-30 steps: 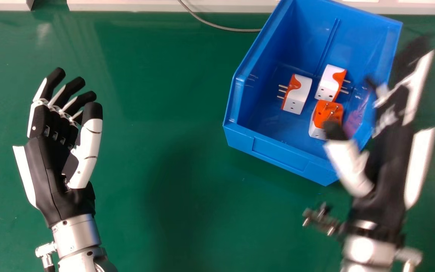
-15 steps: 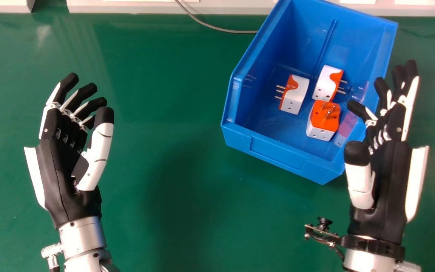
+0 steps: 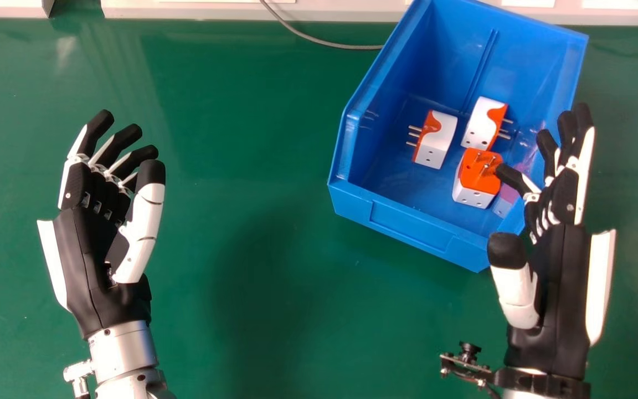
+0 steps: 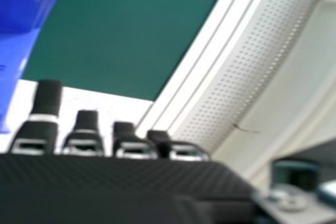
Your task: Pick all objects and put in blue box
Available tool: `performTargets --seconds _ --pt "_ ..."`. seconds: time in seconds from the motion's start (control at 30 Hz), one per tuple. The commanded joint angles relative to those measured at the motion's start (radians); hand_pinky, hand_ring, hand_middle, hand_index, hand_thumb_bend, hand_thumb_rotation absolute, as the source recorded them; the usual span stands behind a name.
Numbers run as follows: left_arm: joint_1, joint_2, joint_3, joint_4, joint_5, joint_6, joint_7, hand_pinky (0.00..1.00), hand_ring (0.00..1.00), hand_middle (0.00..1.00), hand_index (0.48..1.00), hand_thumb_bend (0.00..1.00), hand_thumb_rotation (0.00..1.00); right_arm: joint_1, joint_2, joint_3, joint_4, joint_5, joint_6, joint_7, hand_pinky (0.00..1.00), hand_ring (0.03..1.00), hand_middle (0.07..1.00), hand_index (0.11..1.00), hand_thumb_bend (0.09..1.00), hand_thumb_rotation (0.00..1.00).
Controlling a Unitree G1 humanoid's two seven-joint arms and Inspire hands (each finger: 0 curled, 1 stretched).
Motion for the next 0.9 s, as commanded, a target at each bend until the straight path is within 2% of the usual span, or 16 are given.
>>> performTargets --seconds 0.0,0.07,0.13,0.2,0.23,0.33,0.37,0.47,0.5,0.57,0.67,0.87 --pt "0.006 0.003 -0.009 -0.016 0.017 -0.027 -0.009 0.63 0.69 0.76 0.81 0.62 0.41 -0.002 0.032 0.003 -0.031 -0.019 -0.026 -0.011 0.78 0.958 0.998 0.992 0.819 1.0" --pt "0.006 0.008 -0.007 -0.008 0.019 -0.035 -0.012 0.63 0.69 0.76 0.809 0.63 0.41 -0.003 0.035 0.007 -0.027 -0.02 -0.027 -0.013 0.78 0.957 0.997 0.991 0.819 1.0" --pt "0.007 0.009 -0.004 -0.004 0.011 -0.038 -0.016 0.62 0.69 0.76 0.81 0.63 0.42 -0.004 0.034 0.009 -0.029 -0.02 -0.022 -0.009 0.77 0.954 0.995 0.99 0.822 1.0" --pt "0.008 0.008 0.002 -0.003 0.006 -0.036 -0.014 0.62 0.69 0.76 0.811 0.62 0.41 -0.008 0.032 0.013 -0.031 -0.017 -0.02 -0.003 0.77 0.954 0.995 0.99 0.824 1.0" --pt "0.009 0.007 0.004 -0.005 0.008 -0.033 -0.01 0.62 0.69 0.76 0.811 0.62 0.41 -0.011 0.032 0.012 -0.029 -0.016 -0.023 -0.004 0.77 0.954 0.995 0.99 0.824 1.0" --pt "0.005 0.011 0.006 -0.015 0.008 -0.023 -0.011 0.62 0.69 0.76 0.81 0.63 0.41 -0.016 0.038 0.012 -0.029 -0.023 -0.011 -0.01 0.77 0.956 0.997 0.99 0.823 1.0" --pt "0.002 0.015 0.006 -0.016 0.009 -0.02 -0.013 0.62 0.69 0.76 0.809 0.63 0.41 -0.019 0.041 0.012 -0.025 -0.024 -0.011 -0.014 0.78 0.956 0.998 0.991 0.825 1.0" --pt "-0.009 0.024 0.002 -0.021 0.0 -0.013 -0.025 0.62 0.69 0.75 0.805 0.65 0.42 -0.025 0.048 0.012 -0.02 -0.018 -0.007 -0.018 0.78 0.957 0.999 0.992 0.831 1.0" --pt "-0.009 0.025 0.0 -0.026 0.002 -0.012 -0.025 0.62 0.69 0.75 0.805 0.65 0.42 -0.027 0.049 0.01 -0.023 -0.016 -0.002 -0.019 0.78 0.957 0.999 0.992 0.831 1.0" --pt "-0.005 0.026 -0.001 -0.035 0.017 -0.011 -0.016 0.62 0.69 0.75 0.802 0.65 0.43 -0.033 0.05 0.008 -0.03 -0.002 0.006 -0.014 0.78 0.957 0.999 0.992 0.835 1.0" --pt "0.005 0.03 0.003 -0.047 0.031 -0.016 -0.009 0.62 0.69 0.75 0.801 0.66 0.43 -0.042 0.046 0.008 -0.036 0.0 0.021 -0.01 0.78 0.958 1.0 0.994 0.838 1.0" --pt "0.024 0.036 0.018 -0.071 0.023 -0.012 -0.006 0.61 0.68 0.75 0.794 0.67 0.44 -0.064 0.042 0.025 -0.024 0.001 0.022 0.0 0.8 0.97 1.0 0.998 0.851 1.0"
